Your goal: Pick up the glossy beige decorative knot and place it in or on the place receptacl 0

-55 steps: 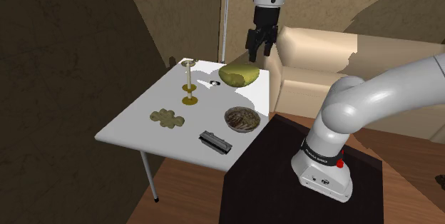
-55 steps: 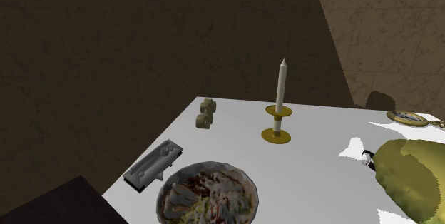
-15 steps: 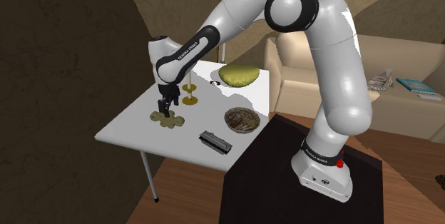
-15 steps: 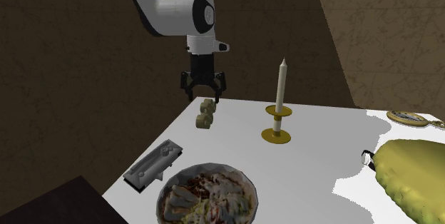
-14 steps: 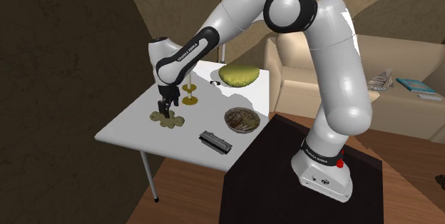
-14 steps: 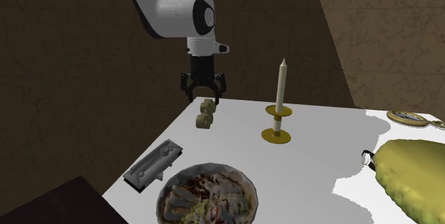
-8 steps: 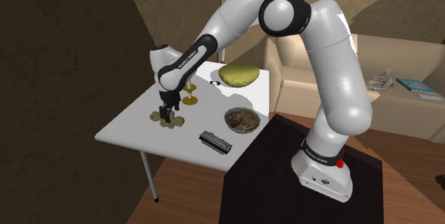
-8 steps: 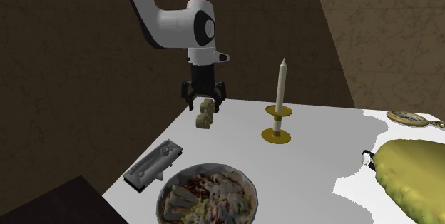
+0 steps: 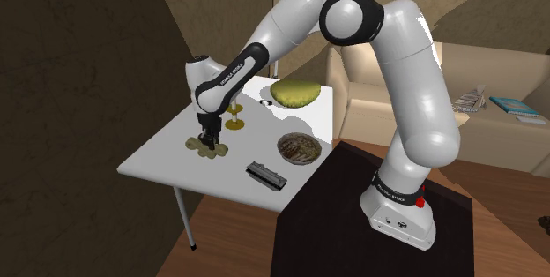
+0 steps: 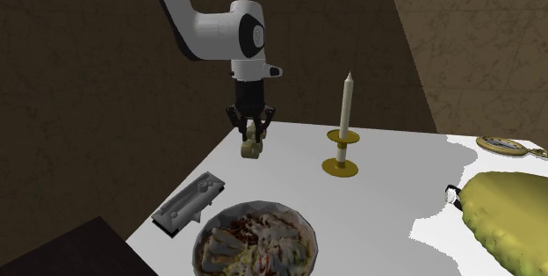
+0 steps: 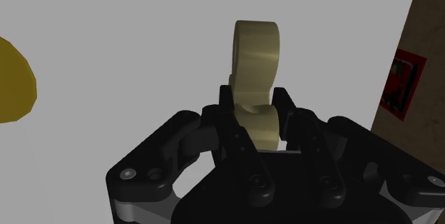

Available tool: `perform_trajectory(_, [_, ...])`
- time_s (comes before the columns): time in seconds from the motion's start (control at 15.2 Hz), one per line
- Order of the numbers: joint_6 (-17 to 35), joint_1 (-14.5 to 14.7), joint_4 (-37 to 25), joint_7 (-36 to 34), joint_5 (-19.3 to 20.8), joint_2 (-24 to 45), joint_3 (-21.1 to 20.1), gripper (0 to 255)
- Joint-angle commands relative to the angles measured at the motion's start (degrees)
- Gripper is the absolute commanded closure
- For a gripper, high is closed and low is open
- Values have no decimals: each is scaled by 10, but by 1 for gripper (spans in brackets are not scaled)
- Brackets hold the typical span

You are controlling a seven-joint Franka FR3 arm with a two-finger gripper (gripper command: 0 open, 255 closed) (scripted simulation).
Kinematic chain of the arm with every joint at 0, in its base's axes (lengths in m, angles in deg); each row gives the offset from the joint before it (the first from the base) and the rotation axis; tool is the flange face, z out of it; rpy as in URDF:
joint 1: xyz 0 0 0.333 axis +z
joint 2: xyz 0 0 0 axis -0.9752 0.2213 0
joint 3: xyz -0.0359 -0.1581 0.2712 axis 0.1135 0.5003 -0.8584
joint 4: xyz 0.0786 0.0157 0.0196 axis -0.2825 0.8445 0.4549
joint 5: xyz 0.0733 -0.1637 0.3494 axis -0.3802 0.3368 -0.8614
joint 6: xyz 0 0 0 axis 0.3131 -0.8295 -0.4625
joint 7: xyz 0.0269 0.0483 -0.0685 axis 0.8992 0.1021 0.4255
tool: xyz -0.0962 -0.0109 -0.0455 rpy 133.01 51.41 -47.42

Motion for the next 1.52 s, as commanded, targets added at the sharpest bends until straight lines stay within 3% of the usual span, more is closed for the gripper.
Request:
perform_trajectory(0.0, [0,0,0,0,0,0,0,255])
perform_trajectory(0.46, [0,0,0,0,0,0,0,255])
perform_trajectory(1.45, [-82,-8,-9,12,-17,-75,-11,255])
